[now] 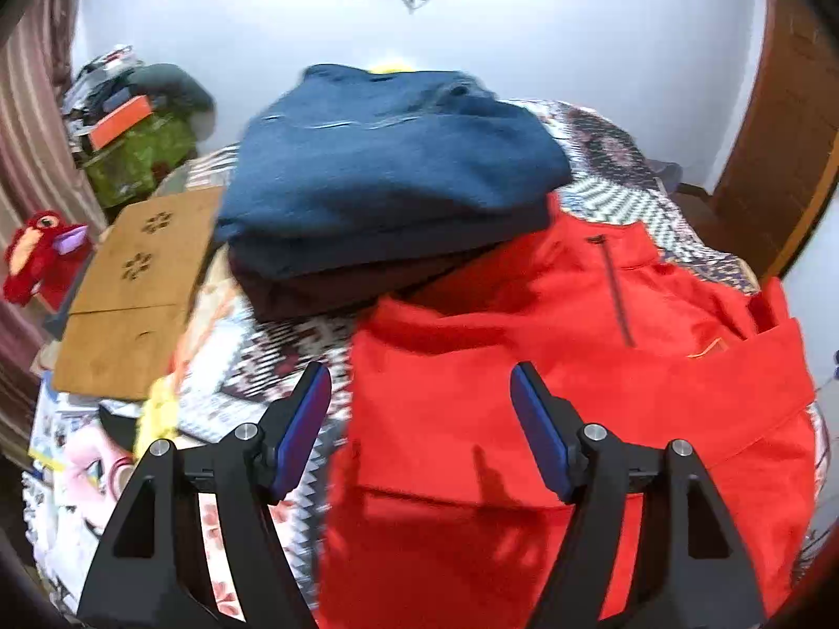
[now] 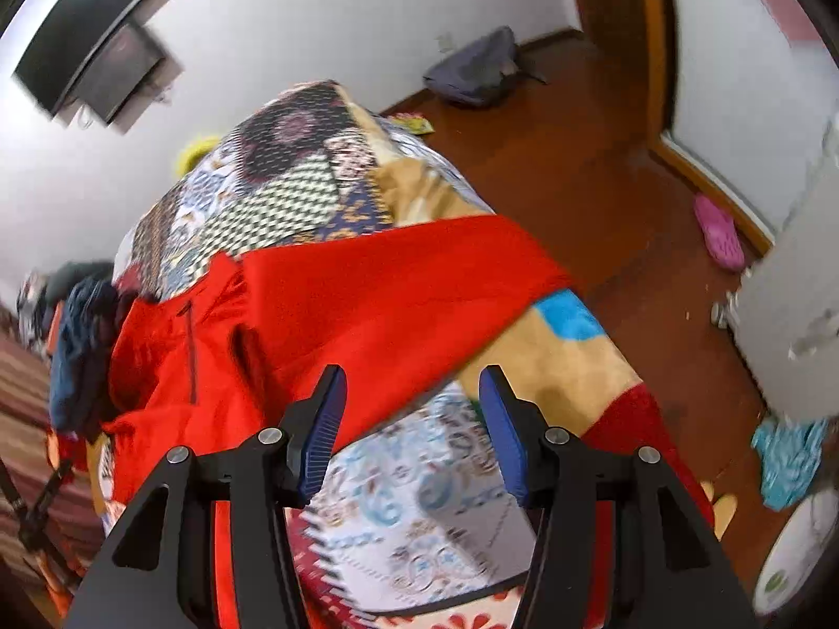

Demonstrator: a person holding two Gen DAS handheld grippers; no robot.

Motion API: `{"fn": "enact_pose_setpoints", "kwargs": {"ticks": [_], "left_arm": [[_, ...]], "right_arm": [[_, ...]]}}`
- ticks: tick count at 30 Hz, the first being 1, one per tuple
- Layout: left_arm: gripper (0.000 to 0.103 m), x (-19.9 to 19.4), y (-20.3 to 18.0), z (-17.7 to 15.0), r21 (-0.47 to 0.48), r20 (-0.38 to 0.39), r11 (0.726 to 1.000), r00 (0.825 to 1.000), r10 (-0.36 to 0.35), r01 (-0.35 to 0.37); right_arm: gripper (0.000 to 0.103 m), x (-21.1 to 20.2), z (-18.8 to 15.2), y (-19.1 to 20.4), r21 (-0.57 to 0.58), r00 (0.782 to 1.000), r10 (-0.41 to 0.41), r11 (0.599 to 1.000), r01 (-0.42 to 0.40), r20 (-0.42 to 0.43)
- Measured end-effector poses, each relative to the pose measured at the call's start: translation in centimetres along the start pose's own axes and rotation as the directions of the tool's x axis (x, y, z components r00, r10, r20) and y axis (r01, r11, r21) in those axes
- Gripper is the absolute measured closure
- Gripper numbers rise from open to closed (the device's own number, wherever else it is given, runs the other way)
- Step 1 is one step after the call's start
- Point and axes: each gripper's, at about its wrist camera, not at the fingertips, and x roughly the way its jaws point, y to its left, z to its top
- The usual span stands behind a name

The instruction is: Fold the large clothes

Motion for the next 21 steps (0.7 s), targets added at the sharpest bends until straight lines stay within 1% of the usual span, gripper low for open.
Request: {"fn": "enact_pose_setpoints", "kwargs": {"ticks": [5,8,10,13,15,19,21], "left_arm": [[0.032,2.9,-3.1,0.6,0.020,-0.053,0.998,0.997,-0.056,0.057],[0.032,5.0,-4.8,0.1,0.024,-0.101,0.996,0.991,-0.087,0.089],[0.032,6.5,-5.7,-0.4,0.025,-0.140,0.994,0.984,-0.106,0.110],[0.032,8.4,-6.7,-1.4,0.025,-0.197,0.991,0.972,-0.125,0.133],[0.032,9.5,-7.2,-2.0,0.025,-0.229,0.990,0.965,-0.130,0.140],[0.032,10.8,-7.4,-2.9,0.022,-0.271,0.990,0.954,-0.129,0.140],[0.032,11.4,-7.2,-3.2,0.005,-0.289,0.990,0.948,-0.134,0.142]], "right_arm": [[0.054,3.2,0.9,-2.1,0.104,0.997,0.045,0.994,-0.039,-0.060],[0.054,5.0,1.6,-2.8,0.147,0.996,0.051,0.988,-0.039,-0.079],[0.054,5.9,2.2,-3.3,0.181,0.995,0.057,0.983,-0.042,-0.078],[0.054,7.1,3.5,-3.8,0.204,0.998,0.030,0.979,-0.016,-0.063],[0.054,7.8,4.3,-4.2,0.225,0.998,0.027,0.974,-0.012,-0.063],[0.054,9.3,5.3,-5.4,0.272,0.999,-0.001,0.962,0.015,-0.050],[0.064,9.4,5.6,-5.7,0.284,0.999,-0.029,0.958,0.038,-0.034]]}}
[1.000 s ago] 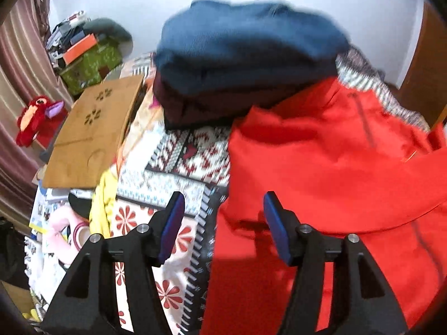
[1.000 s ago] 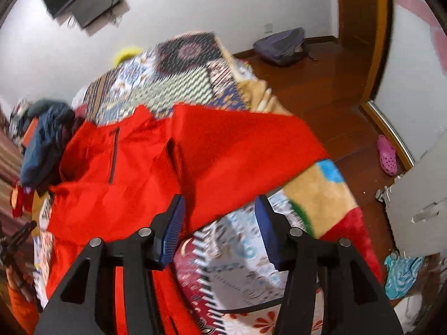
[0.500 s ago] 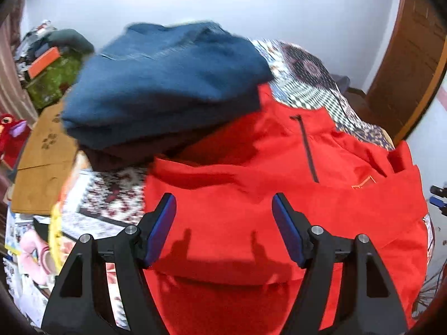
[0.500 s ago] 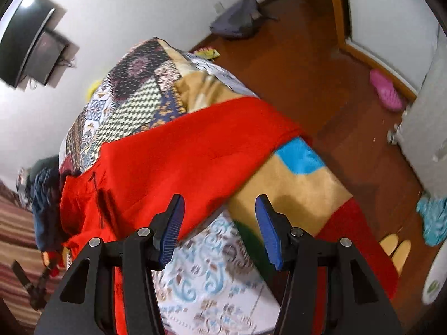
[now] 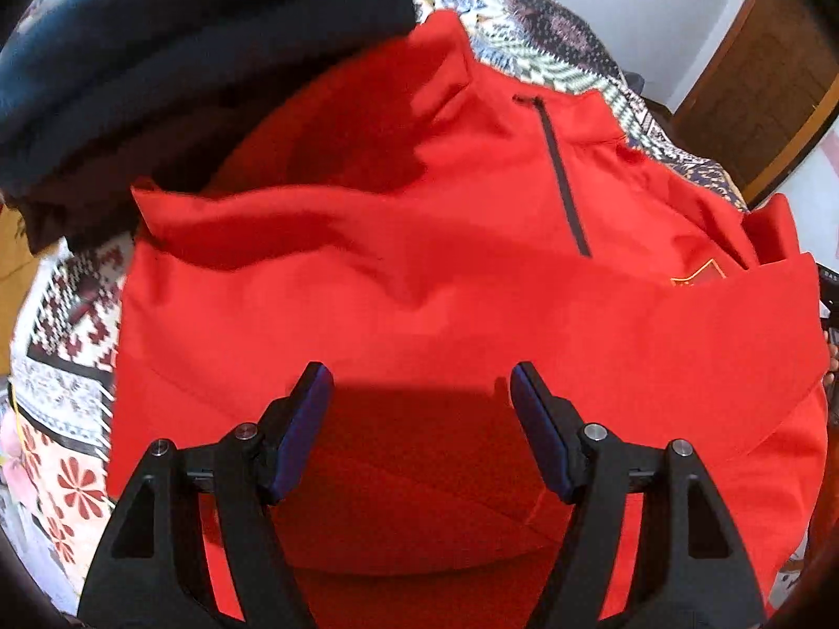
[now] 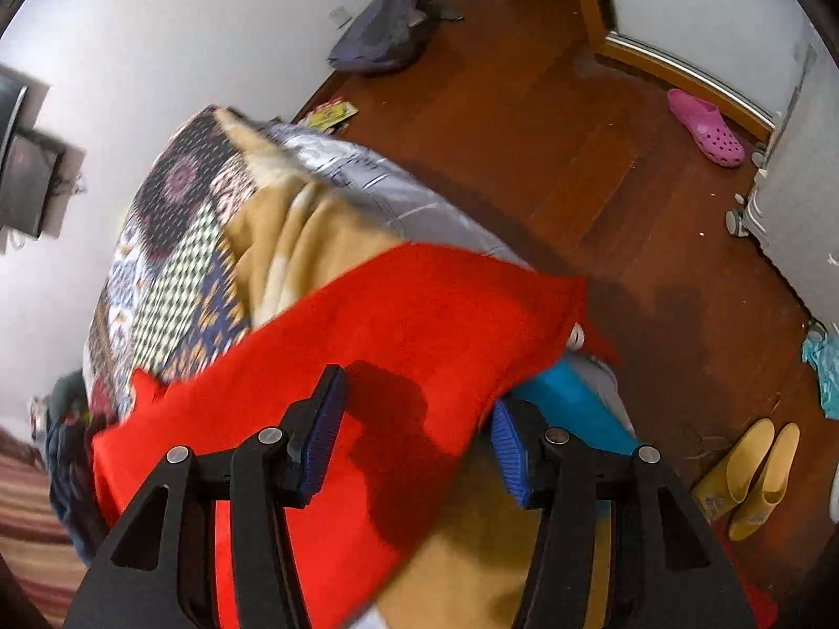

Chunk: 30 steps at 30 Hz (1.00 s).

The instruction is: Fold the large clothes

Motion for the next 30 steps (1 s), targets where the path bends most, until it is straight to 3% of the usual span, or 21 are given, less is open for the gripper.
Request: {"fn": "enact_pose_setpoints", "kwargs": {"ticks": [2,4,9,13,18,21,24,30], "left_arm": [[0.032,0.4,0.3,-0.2,-0.018,-0.006,1.000,1.000,-0.004,0.004],[0.032,0.6,0.2,-0.4,-0.011,-0.004,1.000,1.000,0.006,-0.006],[0.025,1.0,-0.9,-0.7,0.048,-0.003,0.998,0.999,0.044,-0.043],[0.025,0.9,-0.7,-0.8,0.044,0.001,0.998,0.999,0.044,-0.044],[0.025,0.8,-0.1,-0.8,0.012,0.007,0.999,0.999,0.035,-0.035],[0.025,0.5,0.2,-0.9,0.000,0.010,0.999,0.999,0.034,-0.034],[0.025,-0.5,0.7,-1.2,-0.016,0.026,1.000,0.999,0.020,-0.019],[0.025,-4.3,1.8,-1.6,-0.032,0.115,0.999,0.993,-0.001,0.005]], "right_arm": [[0.085,-0.2,0.3,0.0,0.000,0.999,-0.024,1.000,0.024,0.024],[0.094,-0.9,0.4,0.0,-0.006,0.998,-0.039,0.999,0.039,0.054],[0.096,-4.9,0.6,1.5,-0.071,0.974,-0.069,0.994,0.086,0.214],[0.096,-11.0,-0.5,3.8,-0.139,0.930,-0.029,0.987,0.086,0.367],[0.096,-17.4,-3.1,8.3,-0.280,0.871,0.079,0.958,0.069,0.485],[0.096,-20.2,-4.7,11.2,-0.372,0.851,0.165,0.927,0.038,0.499],[0.096,-21.8,-6.5,14.4,-0.468,0.847,0.234,0.883,0.020,0.478],[0.096,-20.2,-10.6,19.0,-0.605,0.886,0.319,0.794,-0.056,0.336]]}}
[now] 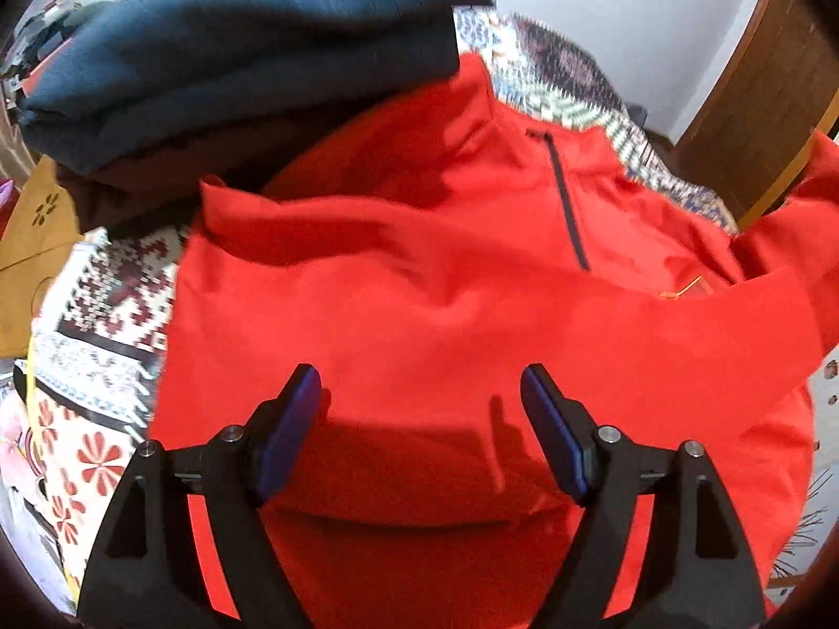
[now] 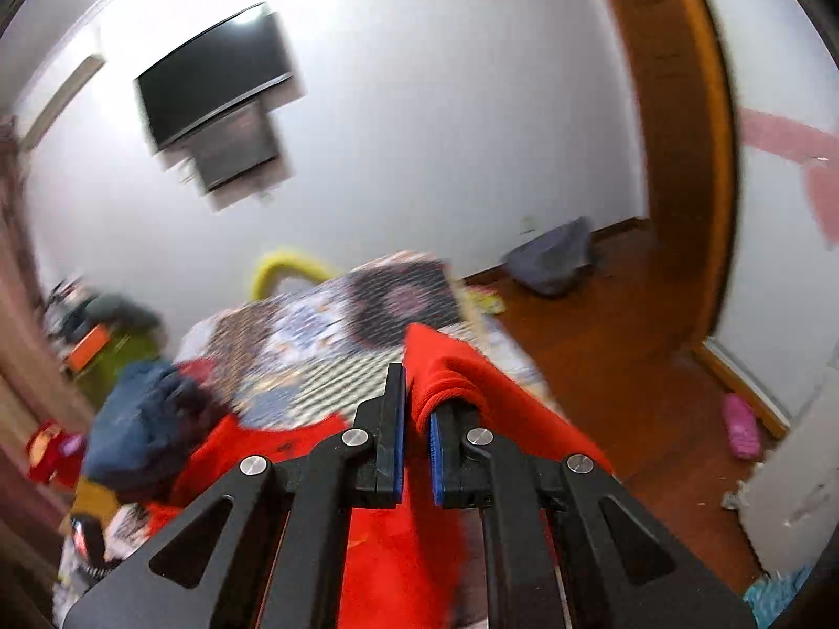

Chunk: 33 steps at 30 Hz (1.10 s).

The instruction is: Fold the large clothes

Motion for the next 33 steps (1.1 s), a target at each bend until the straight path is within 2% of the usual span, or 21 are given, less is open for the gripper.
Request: {"fn": "enact_pose_setpoints", "kwargs": {"ticks": [4,6,8,12,13,17,20,21,23,26,28,31,33], "left_arm": [[0.025,-2.7,0.1,0.1,0.004,0.065,1.000,0.998,-0.019,0.019],[0.025,-3.9,0.2,0.1,0.011,0.094,0.999,0.995,-0.032,0.031],[0.025,-5.2,0.3,-0.1,0.018,0.117,0.999,0.992,-0.052,0.050],[0.025,-6.4,0.1,-0.7,0.033,0.133,0.997,0.988,-0.076,0.072],[0.025,-6.7,0.1,-0.9,0.034,0.136,0.997,0.988,-0.080,0.076],[0.025,-6.8,0.0,-1.6,0.034,0.138,0.997,0.987,-0.080,0.076],[0.025,-6.4,-0.3,-1.9,0.038,0.125,0.996,0.989,-0.080,0.075],[0.025,-6.3,-0.4,-2.0,0.038,0.124,0.997,0.990,-0.073,0.069],[0.025,-6.0,-0.8,-2.0,0.044,0.119,0.998,0.991,-0.058,0.053],[0.025,-5.8,-1.4,-2.0,0.056,0.118,0.997,0.992,-0.053,0.047],[0.025,-5.8,-1.9,-1.9,0.069,0.124,0.997,0.991,-0.042,0.034],[0.025,-5.9,-2.4,-1.7,0.080,0.135,0.996,0.990,-0.040,0.030],[0.025,-6.1,-2.8,-1.4,0.082,0.142,0.996,0.989,-0.044,0.032]], "right_arm": [[0.096,3.0,-3.0,3.5,-0.058,0.992,0.063,0.996,-0.069,-0.111],[0.096,4.8,-5.1,4.8,-0.075,0.978,0.081,0.993,-0.097,-0.192],[0.096,7.1,-7.4,5.8,-0.081,0.954,0.094,0.989,-0.121,-0.284],[0.095,10.4,-11.7,6.9,-0.076,0.889,0.099,0.986,-0.148,-0.447],[0.095,10.6,-12.7,6.8,-0.079,0.874,0.093,0.986,-0.148,-0.477],[0.094,10.7,-14.8,7.4,-0.111,0.837,0.060,0.984,-0.142,-0.544],[0.077,9.9,-15.1,7.6,-0.130,0.816,0.058,0.978,-0.161,-0.576],[0.074,9.4,-14.9,7.5,-0.135,0.817,0.059,0.977,-0.165,-0.574],[0.065,8.5,-14.3,7.4,-0.146,0.832,0.060,0.975,-0.167,-0.552],[0.063,7.0,-12.9,6.5,-0.149,0.869,0.064,0.976,-0.156,-0.490],[0.062,6.0,-11.5,5.1,-0.114,0.895,0.068,0.985,-0.131,-0.442],[0.056,5.4,-9.5,2.4,-0.029,0.919,0.062,0.996,-0.079,-0.390],[0.052,5.4,-8.6,0.4,0.035,0.927,0.051,0.999,-0.041,-0.371]]}}
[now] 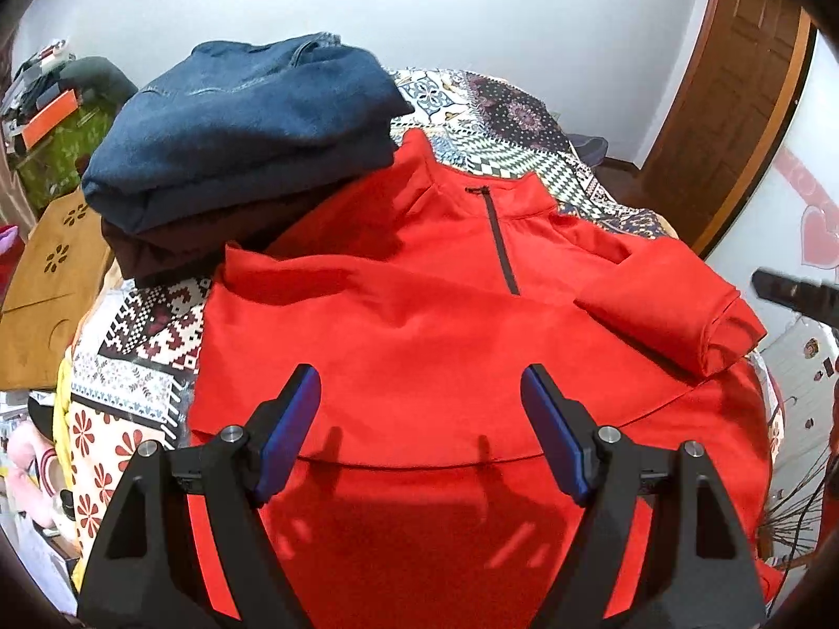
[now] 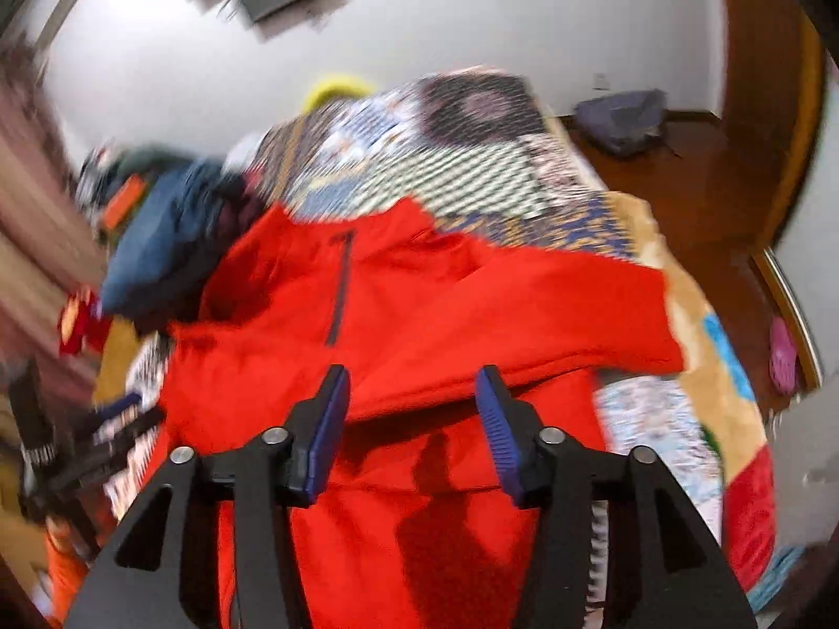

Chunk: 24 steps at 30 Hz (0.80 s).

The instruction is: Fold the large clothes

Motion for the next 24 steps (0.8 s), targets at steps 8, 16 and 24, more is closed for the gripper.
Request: {"fn": "enact_pose_setpoints", "kwargs": {"ticks": [8,16,24], "left_arm": [[0.025,0.1,-1.3,0.6,0.029,0.016,1.000,1.000,0.001,-0.001],[0.024,1.7,-1.2,0.5,0.016,-0.024,1.000,1.000,-0.007,0.008],[0.024,2.4,-0.5,0.2,0.007,-0.035,1.000,0.999,0.009,-0.009]], "right_arm": [[0.047,2.2,1.0,-7.4,0.314,0.999,0.026,0.949,-0.014,-0.034],[0.047,7.2,-0.2,-10.3,0.494,0.983,0.144,0.867,-0.070,-0.114],[0.093,7.4,1.7,-9.5,0.426,0.996,0.057,0.904,-0.020,-0.074]]}}
